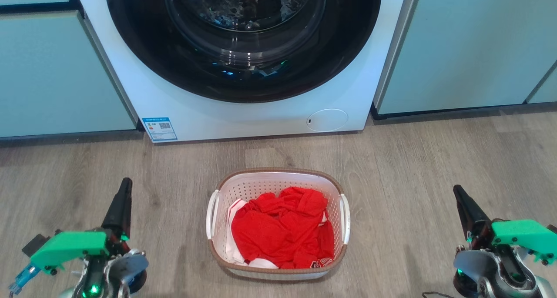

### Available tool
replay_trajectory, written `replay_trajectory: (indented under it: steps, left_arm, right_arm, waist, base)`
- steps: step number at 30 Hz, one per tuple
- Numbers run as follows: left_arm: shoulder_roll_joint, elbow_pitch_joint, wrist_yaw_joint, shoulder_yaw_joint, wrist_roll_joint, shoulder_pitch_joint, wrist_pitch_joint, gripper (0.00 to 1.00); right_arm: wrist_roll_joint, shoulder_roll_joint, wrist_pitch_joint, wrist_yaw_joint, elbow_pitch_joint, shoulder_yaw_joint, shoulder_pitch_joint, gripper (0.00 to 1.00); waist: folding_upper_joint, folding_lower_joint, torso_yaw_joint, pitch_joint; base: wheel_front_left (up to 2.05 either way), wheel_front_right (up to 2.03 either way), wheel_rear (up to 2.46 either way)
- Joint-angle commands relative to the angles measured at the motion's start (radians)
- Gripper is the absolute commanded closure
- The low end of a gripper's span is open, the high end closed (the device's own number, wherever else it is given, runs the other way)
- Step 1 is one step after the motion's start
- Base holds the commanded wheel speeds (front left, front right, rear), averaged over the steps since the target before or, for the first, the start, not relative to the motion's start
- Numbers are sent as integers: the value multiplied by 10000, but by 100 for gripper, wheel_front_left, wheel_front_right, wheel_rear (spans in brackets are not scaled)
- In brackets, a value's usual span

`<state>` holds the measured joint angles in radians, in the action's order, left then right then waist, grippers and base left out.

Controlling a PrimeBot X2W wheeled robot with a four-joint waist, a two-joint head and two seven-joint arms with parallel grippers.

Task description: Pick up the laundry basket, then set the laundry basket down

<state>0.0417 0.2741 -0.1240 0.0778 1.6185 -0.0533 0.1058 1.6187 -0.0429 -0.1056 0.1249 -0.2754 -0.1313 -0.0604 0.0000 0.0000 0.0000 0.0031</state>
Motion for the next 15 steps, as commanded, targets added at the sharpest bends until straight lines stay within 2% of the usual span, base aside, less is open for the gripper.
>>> replay_trajectory:
  steps: [1,7,8,9,10,11,15]
  left_arm:
    - [87,-291,-67,370,-107,-548,82,100]
    - [86,-291,-67,371,-107,-548,83,100]
    - [-6,100,9,-19,3,31,-8,100]
    - [-23,241,9,-34,3,112,-10,0]
    - [-51,417,11,-43,2,243,-10,100]
    - [-74,510,11,-52,-3,335,-21,0]
    - [-69,413,9,-124,-67,359,-138,0]
  right_arm:
    - [-108,-76,-84,58,307,166,-476,100]
    - [-109,-75,-84,58,307,165,-476,100]
    - [5,11,12,0,-101,22,23,100]
    - [5,36,21,-2,-247,35,92,0]
    - [5,65,23,-2,-434,48,189,100]
    - [3,80,34,-2,-527,71,263,0]
    - [-23,75,150,0,-478,192,257,0]
  waist:
    - [0,0,0,0]
    - [0,0,0,0]
    - [0,0,0,0]
    - [0,0,0,0]
    - [0,0,0,0]
    - [0,0,0,0]
    - [0,0,-3,3]
  base:
    - [0,0,0]
    - [0,0,0]
    - [0,0,0]
    - [0,0,0]
    - [0,0,0]
    - [0,0,0]
    - [0,0,0]
